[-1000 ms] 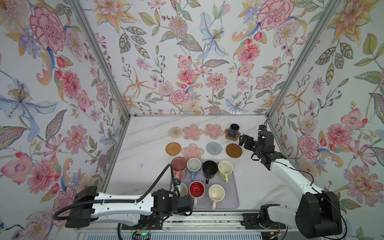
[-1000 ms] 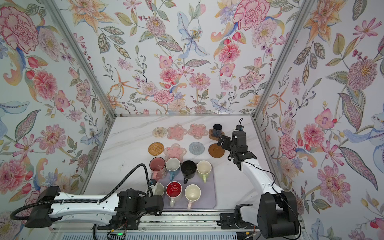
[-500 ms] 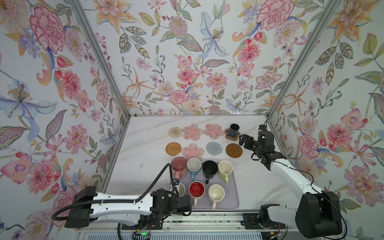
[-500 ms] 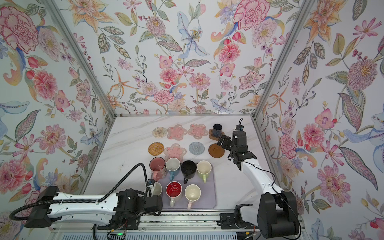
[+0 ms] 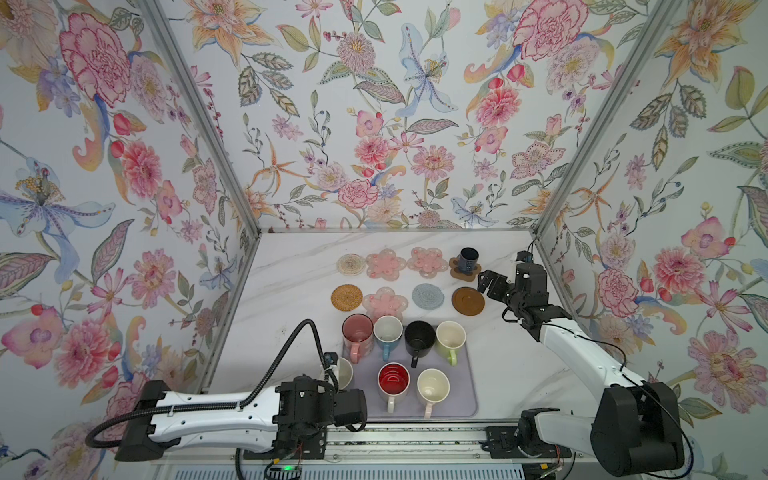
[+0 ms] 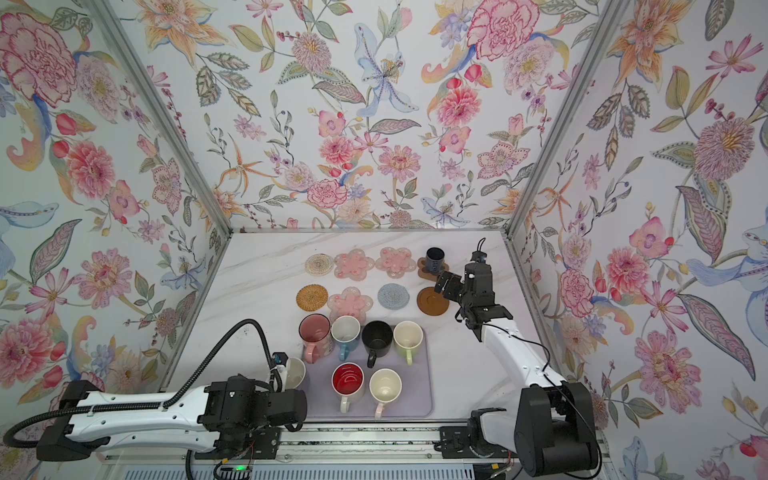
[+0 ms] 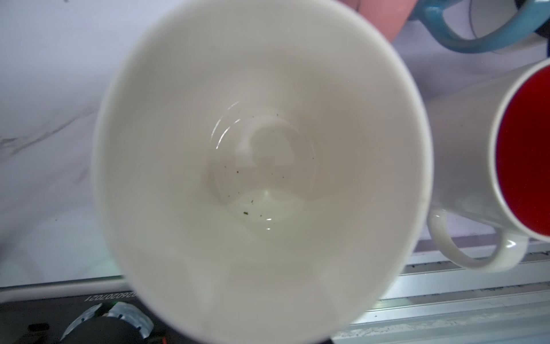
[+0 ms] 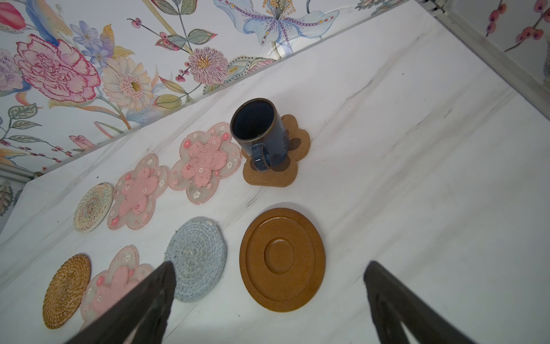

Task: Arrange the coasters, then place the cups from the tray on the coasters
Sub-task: 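Lift the cream mug with the left gripper and carry it beyond the tray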

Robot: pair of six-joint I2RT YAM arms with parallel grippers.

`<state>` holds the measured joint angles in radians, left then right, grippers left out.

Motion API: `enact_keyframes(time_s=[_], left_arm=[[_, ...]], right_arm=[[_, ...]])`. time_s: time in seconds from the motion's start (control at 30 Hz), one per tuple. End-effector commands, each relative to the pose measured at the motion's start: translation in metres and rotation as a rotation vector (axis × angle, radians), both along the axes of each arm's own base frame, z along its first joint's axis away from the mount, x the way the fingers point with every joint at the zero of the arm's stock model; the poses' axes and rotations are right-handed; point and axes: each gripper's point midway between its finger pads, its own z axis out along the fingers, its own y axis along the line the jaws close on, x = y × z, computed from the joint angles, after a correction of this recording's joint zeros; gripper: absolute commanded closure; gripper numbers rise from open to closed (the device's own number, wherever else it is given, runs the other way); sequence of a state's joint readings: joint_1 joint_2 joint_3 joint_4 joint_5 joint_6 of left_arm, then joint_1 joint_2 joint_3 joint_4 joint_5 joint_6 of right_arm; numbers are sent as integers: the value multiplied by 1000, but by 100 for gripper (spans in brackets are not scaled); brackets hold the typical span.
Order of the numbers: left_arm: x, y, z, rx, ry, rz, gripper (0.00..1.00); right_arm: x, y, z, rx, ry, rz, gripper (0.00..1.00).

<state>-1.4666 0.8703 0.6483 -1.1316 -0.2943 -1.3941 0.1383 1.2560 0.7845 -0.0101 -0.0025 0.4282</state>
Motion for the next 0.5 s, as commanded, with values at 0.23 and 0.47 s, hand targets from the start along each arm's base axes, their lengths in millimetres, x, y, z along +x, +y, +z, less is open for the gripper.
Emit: enact_keyframes(time_s=[0.23,0.47], left_arm=[[33,30,49,-14,-217,131,100],[73,48,78,-32,-323,192,100]], right_arm=[[-3,5,-3,11,12,17,1],[-5,7,0,15,25,28,1]])
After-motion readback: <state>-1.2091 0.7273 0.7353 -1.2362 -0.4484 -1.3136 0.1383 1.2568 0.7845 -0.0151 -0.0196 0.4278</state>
